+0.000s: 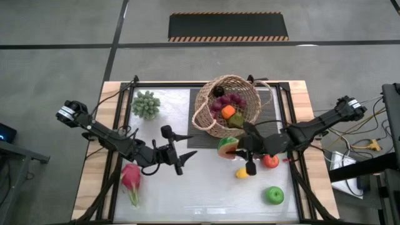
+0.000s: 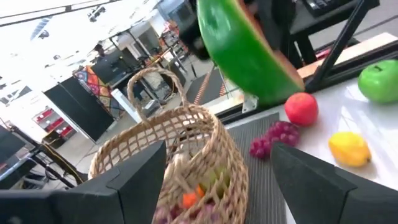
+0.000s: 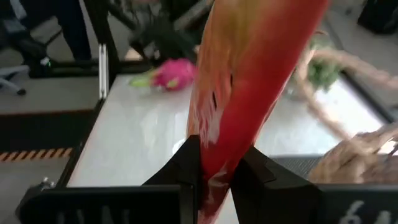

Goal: Build produce basket
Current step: Put the watermelon into the brown basket

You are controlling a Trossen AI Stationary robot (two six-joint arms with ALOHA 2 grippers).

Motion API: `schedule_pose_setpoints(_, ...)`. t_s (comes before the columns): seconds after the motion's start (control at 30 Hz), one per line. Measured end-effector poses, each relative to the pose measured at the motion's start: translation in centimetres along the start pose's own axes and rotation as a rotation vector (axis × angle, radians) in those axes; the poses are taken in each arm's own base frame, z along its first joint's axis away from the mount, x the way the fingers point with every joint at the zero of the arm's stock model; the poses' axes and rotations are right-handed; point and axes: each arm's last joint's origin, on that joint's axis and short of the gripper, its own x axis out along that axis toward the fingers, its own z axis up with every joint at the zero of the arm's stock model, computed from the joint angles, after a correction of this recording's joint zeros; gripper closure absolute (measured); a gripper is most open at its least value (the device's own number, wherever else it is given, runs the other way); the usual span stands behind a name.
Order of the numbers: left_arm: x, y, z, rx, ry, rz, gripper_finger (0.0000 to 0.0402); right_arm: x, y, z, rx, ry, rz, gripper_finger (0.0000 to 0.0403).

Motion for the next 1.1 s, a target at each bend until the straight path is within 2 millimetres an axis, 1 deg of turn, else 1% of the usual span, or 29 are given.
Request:
schedule_pose_setpoints(0.07,-0.4,-0.1,-1.0,0.018,0.014,-0.007,0.0132,-0.5,-0.3,0.6,-0.027,-0.057,-0.046,0.0358)
schedule_pose_setpoints(0.13,-0.6,-0.2,-1.9,0.025,0.021,-0.01,0.0132,-0.8,-0.6,1.3,-0.071,-0.126,-0.131,0.0358)
schedule_pose_setpoints(0.2,-0.8,-0.1,-2.2,0.018,0.015,-0.007,0.0132,-1.1,-1.1,2.2,-0.103,-0.194,-0.235,0.0358)
schedule_pose_setpoints(0.3,-1.1,0.3,-2.2,0.003,0.002,-0.001,0.0132,-1.2,-2.8,3.5,-0.086,-0.234,-0.416,0.0358)
schedule_pose_setpoints(0.37,-1.3,0.4,-2.4,0.005,0.004,-0.001,0.0132,-0.8,-4.2,4.0,-0.083,-0.204,-0.504,0.0358)
schedule_pose_setpoints(0.5,-1.7,0.9,-2.4,0.003,-0.004,0.004,0.0132,0.2,-7.4,4.6,-0.063,-0.099,-0.629,0.0359)
schedule_pose_setpoints(0.6,-1.9,1.2,-2.4,0.006,-0.007,0.009,0.0132,0.7,-10.2,4.7,-0.015,0.02,-0.731,0.0359)
schedule_pose_setpoints(0.67,-2.0,1.3,-2.5,0.023,-0.007,0.009,0.0132,1.2,-11.9,4.0,0.0,0.154,-0.785,0.0358)
schedule_pose_setpoints(0.8,-2.3,1.7,-2.4,0.041,-0.012,0.013,0.0132,1.8,-14.6,2.3,0.08,0.451,-0.746,0.0358)
schedule_pose_setpoints(0.9,-2.3,1.8,-2.4,0.039,-0.015,0.014,0.0132,2.3,-16.2,1.7,0.168,0.537,-0.79,0.0355)
schedule_pose_setpoints(1.0,-2.3,1.8,-2.4,0.04,-0.015,0.014,0.0132,3.4,-17.4,0.8,0.236,0.604,-0.846,0.0331)
schedule_pose_setpoints(1.1,-2.3,1.8,-2.4,0.043,-0.013,0.017,0.0132,4.4,-18.4,0.1,0.264,0.666,-0.892,0.0288)
